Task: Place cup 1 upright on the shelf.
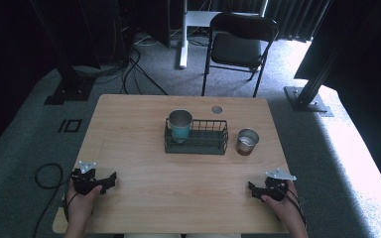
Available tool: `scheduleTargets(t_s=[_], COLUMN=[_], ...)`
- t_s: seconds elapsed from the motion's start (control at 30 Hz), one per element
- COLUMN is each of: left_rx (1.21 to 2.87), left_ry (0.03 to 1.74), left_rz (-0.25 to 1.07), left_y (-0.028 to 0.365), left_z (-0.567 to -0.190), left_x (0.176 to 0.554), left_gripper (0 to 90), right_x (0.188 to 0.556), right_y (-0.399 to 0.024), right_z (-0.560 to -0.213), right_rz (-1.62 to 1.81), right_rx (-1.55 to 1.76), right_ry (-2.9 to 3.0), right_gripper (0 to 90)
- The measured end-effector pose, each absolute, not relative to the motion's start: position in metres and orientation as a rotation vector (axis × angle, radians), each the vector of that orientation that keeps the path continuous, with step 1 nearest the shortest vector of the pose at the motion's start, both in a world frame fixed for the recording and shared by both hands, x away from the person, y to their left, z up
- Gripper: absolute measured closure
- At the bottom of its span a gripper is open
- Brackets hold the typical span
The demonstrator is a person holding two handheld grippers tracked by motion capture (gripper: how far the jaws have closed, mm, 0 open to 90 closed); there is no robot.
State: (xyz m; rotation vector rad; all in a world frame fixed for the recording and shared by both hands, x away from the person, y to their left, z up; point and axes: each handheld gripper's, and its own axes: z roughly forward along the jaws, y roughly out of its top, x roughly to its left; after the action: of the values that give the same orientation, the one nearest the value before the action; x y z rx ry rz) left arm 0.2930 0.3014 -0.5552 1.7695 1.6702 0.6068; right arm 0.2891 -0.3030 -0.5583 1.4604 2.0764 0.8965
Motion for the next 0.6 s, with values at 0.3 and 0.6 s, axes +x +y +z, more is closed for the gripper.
scheduleTargets(t_s=[0.3, 0.6], left_rx=[1.894, 1.894], left_ry=[1.623, 1.621], left_rz=[0.651, 0.648], left_y=[0.299, 0.2992], left_z=[-0.5562, -0.5561], left_x=[0.2946, 0.2952], left_gripper=[0.9, 0.9], right_x=[0.2891, 0.2891], right_y=[-0.303, -0.303], right_z=[-0.5583, -0.5582], right_rz=[0.896, 0.897], right_rx=[1.462, 1.459], right_ry=[2.075, 2.079], right_gripper=[11.1, 11.1])
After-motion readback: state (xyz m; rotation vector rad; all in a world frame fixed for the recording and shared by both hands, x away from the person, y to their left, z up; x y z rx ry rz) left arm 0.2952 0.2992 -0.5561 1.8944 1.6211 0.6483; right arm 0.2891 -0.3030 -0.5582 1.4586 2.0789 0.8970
